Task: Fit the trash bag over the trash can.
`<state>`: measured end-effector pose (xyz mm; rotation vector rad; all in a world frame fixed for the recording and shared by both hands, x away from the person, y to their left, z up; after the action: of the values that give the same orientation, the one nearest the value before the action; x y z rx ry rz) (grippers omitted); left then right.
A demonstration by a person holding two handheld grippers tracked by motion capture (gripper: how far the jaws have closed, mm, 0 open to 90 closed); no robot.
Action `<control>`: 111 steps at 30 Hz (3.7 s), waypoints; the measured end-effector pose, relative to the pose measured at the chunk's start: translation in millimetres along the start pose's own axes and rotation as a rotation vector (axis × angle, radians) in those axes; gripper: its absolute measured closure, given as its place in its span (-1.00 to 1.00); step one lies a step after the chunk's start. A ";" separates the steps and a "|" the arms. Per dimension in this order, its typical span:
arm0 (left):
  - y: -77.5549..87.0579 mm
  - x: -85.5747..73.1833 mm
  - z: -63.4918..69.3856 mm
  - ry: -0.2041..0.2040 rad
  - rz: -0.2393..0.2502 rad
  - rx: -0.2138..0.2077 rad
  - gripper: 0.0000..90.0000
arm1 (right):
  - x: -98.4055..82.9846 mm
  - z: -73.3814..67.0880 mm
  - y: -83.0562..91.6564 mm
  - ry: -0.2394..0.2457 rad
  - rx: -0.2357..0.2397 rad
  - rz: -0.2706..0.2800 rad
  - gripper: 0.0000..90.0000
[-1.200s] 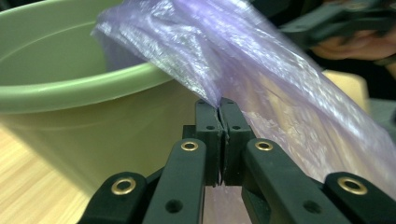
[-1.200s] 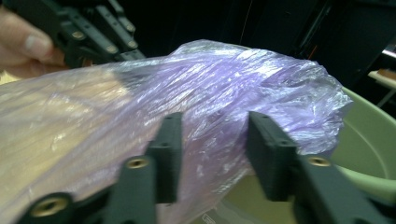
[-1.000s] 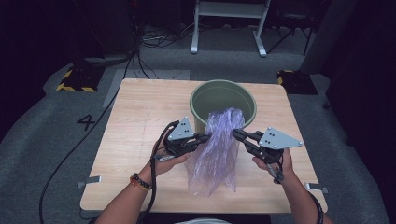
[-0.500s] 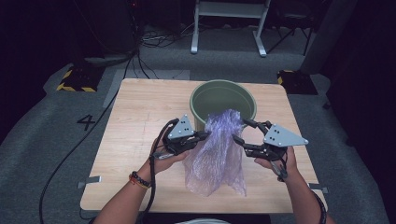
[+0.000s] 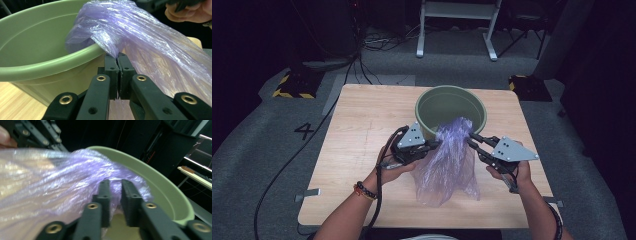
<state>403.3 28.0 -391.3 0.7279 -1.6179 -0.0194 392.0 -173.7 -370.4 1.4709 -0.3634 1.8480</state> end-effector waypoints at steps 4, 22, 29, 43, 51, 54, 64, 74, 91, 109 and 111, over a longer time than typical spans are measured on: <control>2.5 3.8 -3.2 0.005 0.004 0.002 0.95 | 6.3 4.0 0.8 -0.002 -0.015 -0.001 1.00; 17.9 2.0 -27.2 0.070 0.032 0.025 0.76 | 22.0 47.6 -30.9 -0.067 -0.030 -0.059 1.00; 28.3 -4.7 -27.7 0.118 0.056 0.019 -0.07 | 16.6 54.5 -37.7 -0.085 -0.042 -0.087 1.00; 33.0 -22.6 4.2 0.074 0.057 -0.067 -0.58 | 2.0 75.2 -45.7 -0.128 -0.086 -0.155 1.00; 15.7 -23.1 12.0 -0.013 -0.009 -0.067 0.28 | -1.1 78.6 -47.3 -0.142 -0.089 -0.160 1.00; 10.1 -20.7 13.3 -0.055 -0.009 -0.067 0.71 | -0.8 76.7 -46.0 -0.139 -0.081 -0.149 1.00; 9.4 -5.4 12.3 -0.069 0.052 -0.028 0.99 | 3.3 74.8 -29.3 -0.138 -0.090 -0.088 0.40; 14.5 5.0 6.6 -0.033 0.086 -0.010 0.99 | 13.3 64.2 5.7 -0.095 -0.030 -0.058 -0.15; 18.5 1.3 0.7 0.003 0.082 0.012 0.99 | -0.5 2.6 52.9 -0.056 0.146 -0.046 -0.42; 22.2 -3.4 -6.0 0.068 0.105 0.011 0.99 | -24.4 -50.5 50.6 0.171 0.185 -0.071 -0.52; 22.5 -4.0 -6.7 0.071 0.106 0.011 0.99 | -25.5 -50.7 49.0 0.173 0.172 -0.077 -0.46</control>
<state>399.5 50.4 -384.2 0.6432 -1.5880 0.0908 323.6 -185.2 -398.9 1.4032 -0.0643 1.9663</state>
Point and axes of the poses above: each handheld gripper's, and its own axes: y roughly backward along the jaws, x roughly out of its top, z roughly to its right, the point moved 6 cm from there along -y, roughly forward along the jaws, and after that the axes turned 6 degrees about -y, right-handed, at the moved point
